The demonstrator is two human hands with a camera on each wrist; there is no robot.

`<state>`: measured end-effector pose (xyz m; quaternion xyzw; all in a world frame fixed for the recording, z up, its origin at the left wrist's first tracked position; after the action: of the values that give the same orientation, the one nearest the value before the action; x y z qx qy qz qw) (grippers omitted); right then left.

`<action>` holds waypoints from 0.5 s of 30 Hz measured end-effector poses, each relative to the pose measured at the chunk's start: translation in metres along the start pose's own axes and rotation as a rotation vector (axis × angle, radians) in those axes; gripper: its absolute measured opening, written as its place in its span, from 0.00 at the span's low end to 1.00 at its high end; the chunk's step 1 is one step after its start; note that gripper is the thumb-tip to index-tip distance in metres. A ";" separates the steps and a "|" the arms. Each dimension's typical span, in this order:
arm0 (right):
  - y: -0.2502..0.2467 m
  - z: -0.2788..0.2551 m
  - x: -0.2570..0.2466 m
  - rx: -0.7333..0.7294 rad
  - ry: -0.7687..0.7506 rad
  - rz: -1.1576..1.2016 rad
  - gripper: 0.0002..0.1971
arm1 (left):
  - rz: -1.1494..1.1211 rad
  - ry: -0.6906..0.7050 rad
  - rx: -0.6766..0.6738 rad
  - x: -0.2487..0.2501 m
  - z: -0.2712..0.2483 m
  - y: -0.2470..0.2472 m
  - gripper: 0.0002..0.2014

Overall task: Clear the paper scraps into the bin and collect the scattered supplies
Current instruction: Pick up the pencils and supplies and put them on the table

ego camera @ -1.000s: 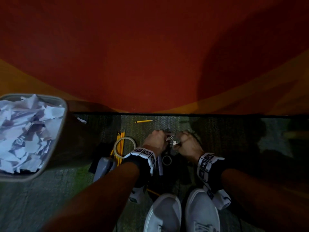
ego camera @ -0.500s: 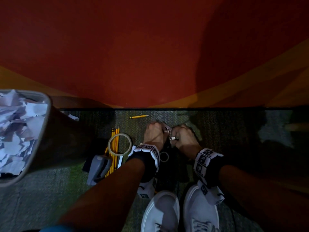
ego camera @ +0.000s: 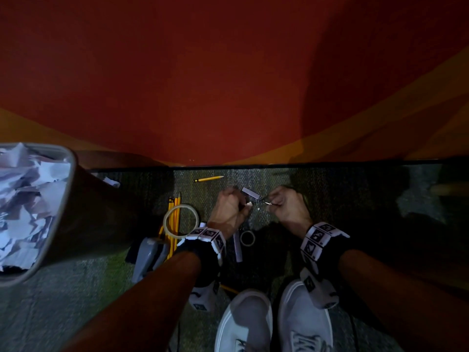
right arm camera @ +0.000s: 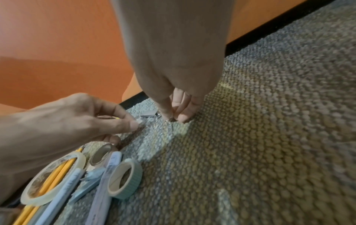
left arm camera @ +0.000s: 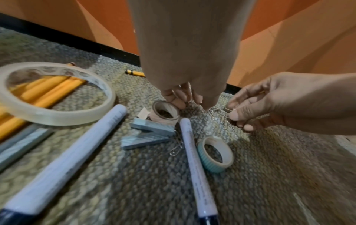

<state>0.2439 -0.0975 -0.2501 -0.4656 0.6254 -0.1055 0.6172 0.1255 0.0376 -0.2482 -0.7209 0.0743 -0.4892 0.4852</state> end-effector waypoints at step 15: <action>0.006 0.006 -0.021 -0.034 -0.068 0.033 0.10 | -0.063 -0.189 0.034 -0.004 0.002 -0.019 0.09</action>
<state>0.2422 -0.0764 -0.2414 -0.4691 0.6134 -0.0686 0.6317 0.1182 0.0510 -0.2362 -0.7576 -0.0028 -0.4352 0.4865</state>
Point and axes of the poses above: each hand's wrist, its own z-axis towards the middle knuckle, its own y-axis out of the palm, x = y × z, the point moved 6 cm from there along z, towards the middle knuckle, and after that the axes turned 15 degrees about x, right-handed, at the moved point
